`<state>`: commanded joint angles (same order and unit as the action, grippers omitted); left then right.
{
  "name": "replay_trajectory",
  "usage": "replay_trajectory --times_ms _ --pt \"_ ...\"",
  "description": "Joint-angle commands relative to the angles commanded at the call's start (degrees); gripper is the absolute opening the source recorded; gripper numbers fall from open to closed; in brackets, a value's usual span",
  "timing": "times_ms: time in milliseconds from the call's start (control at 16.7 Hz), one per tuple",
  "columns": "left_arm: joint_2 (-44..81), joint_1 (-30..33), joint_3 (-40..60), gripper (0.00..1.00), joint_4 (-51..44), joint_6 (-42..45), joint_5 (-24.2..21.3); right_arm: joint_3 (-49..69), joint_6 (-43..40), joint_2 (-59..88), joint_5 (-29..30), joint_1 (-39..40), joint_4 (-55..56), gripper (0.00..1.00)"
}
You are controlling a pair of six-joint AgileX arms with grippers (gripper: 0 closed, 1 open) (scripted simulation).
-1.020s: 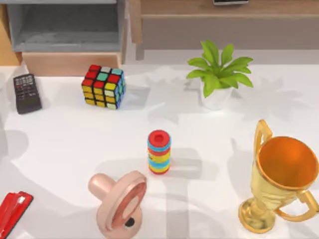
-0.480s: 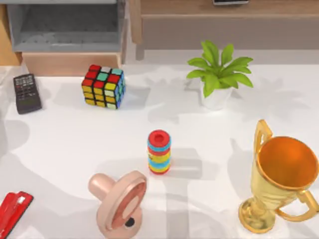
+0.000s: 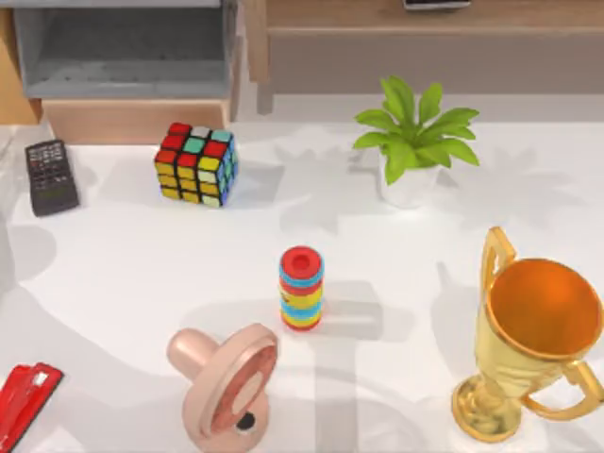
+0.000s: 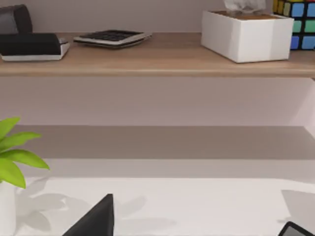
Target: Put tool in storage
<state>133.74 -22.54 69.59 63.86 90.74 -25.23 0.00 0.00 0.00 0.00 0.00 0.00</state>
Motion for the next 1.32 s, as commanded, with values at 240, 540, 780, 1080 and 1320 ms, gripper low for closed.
replay_trajectory --times_ms 240,540,780,1080,1320 --pt "0.0 0.0 0.0 0.4 0.0 0.0 0.0 0.0 0.0 0.0 0.0 0.0 0.0 1.0" --pt "0.0 0.0 0.0 0.02 0.0 0.0 0.0 0.0 0.0 0.0 0.0 0.0 0.0 1.0" --pt "0.0 0.0 0.0 0.0 0.0 0.0 0.0 0.0 0.0 0.0 0.0 0.0 0.0 1.0" --pt "0.5 -0.2 -0.1 0.0 -0.5 -0.3 0.0 0.0 0.0 0.0 0.0 0.0 0.0 1.0" --pt "-1.6 -1.3 -4.0 0.0 1.7 -0.2 -0.9 0.0 0.0 0.0 0.0 0.0 0.0 1.0"
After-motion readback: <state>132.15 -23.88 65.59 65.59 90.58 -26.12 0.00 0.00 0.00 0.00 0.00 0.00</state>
